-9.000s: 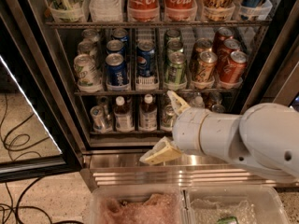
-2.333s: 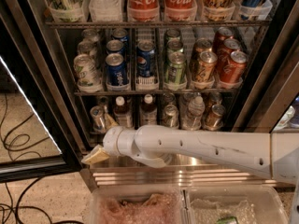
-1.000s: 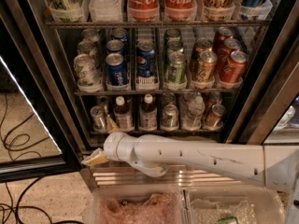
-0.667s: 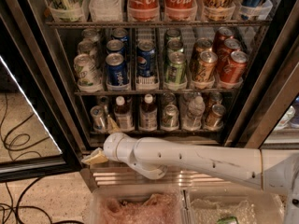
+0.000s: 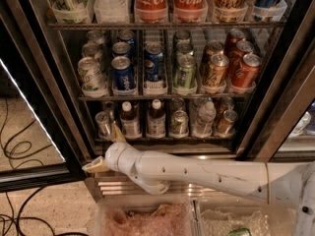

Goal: Pick redbull can from bottom shelf of fridge

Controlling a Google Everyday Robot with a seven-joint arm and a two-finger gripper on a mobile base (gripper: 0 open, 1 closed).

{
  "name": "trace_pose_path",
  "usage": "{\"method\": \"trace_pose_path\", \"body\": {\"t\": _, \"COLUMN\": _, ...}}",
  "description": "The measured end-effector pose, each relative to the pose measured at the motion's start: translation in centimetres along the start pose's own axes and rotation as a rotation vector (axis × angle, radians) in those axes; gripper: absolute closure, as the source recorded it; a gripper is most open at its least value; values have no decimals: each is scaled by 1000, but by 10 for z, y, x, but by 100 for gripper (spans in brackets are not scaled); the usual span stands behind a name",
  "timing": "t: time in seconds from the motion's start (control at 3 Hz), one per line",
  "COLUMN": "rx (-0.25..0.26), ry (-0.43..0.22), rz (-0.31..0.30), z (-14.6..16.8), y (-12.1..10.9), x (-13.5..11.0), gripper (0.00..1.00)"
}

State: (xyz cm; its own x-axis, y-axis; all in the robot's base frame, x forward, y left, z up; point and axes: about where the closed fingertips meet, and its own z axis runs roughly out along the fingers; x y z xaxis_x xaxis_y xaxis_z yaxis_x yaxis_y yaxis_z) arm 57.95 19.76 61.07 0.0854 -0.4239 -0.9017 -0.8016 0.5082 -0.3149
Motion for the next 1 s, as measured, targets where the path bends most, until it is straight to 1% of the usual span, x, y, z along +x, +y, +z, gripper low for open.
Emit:
{"method": "trace_pose_path", "body": {"t": 0.33, "rx": 14, "ry": 0, "rz": 12, "z": -1, "y": 0, "x": 1, "gripper": 0}}
{"method": "trace_pose_path", "body": {"t": 0.67, "rx": 78, "ry": -51, "rz": 74, "z": 4, "y": 10, "x": -6, "gripper": 0}}
{"method": "trace_pose_path", "body": {"t": 1.0, "rx": 165, "ry": -85, "rz": 119, "z": 16, "y": 1, "x": -3, "gripper": 0}}
